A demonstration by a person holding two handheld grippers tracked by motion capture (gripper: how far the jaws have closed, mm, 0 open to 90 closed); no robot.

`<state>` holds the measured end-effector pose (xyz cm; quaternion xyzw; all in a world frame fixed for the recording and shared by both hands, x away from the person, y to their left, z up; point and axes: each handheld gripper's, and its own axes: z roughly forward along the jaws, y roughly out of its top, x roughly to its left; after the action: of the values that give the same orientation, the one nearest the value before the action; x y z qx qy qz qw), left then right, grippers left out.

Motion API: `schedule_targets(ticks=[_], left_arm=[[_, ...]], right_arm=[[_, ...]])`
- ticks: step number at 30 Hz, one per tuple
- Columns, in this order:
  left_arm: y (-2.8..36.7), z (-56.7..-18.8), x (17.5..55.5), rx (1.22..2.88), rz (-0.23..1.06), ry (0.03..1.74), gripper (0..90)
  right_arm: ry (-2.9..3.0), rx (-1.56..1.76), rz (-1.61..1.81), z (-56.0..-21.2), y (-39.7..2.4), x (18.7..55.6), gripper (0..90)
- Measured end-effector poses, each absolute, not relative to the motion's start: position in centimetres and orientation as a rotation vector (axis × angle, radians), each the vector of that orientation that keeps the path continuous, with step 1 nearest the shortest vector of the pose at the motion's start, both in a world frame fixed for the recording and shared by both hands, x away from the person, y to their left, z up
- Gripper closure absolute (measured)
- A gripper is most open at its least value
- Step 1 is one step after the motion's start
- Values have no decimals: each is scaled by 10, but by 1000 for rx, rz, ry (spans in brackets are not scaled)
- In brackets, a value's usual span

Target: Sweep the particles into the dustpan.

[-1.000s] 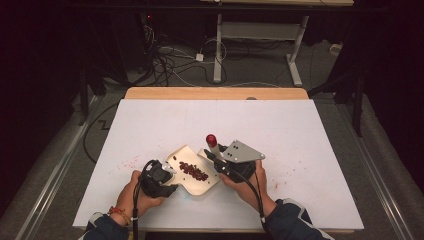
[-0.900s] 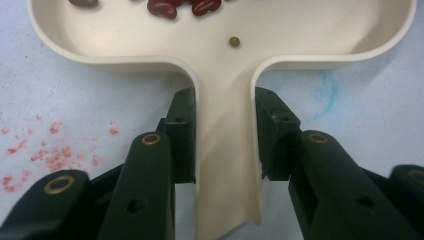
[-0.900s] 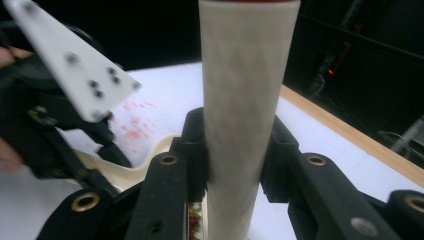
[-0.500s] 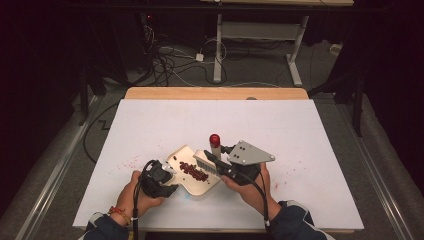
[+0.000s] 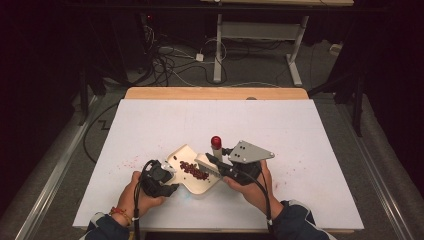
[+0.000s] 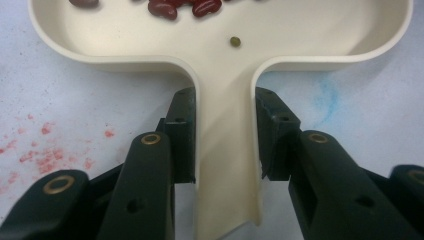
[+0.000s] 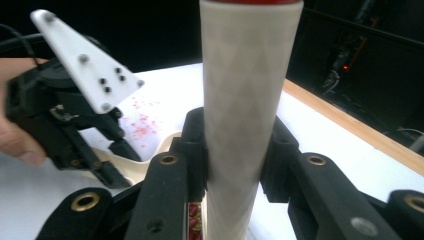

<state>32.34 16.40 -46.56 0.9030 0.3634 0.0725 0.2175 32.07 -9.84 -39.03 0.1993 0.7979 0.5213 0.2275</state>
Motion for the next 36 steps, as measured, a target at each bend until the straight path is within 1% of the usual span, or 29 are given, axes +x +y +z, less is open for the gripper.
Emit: schedule_targets(ticks=[11,27,36], left_arm=[[165,-467,324,2494,195,1005,638],[171,-465,325,2463,243,1028,639],[181,-464,326,2450,253,1062,640]], right_arm=[[2195,508,1446,-386,-95,313,699],[2115,556,1441,-373,-119,324,699],[2095,574,1445,-364,-138,326,699]])
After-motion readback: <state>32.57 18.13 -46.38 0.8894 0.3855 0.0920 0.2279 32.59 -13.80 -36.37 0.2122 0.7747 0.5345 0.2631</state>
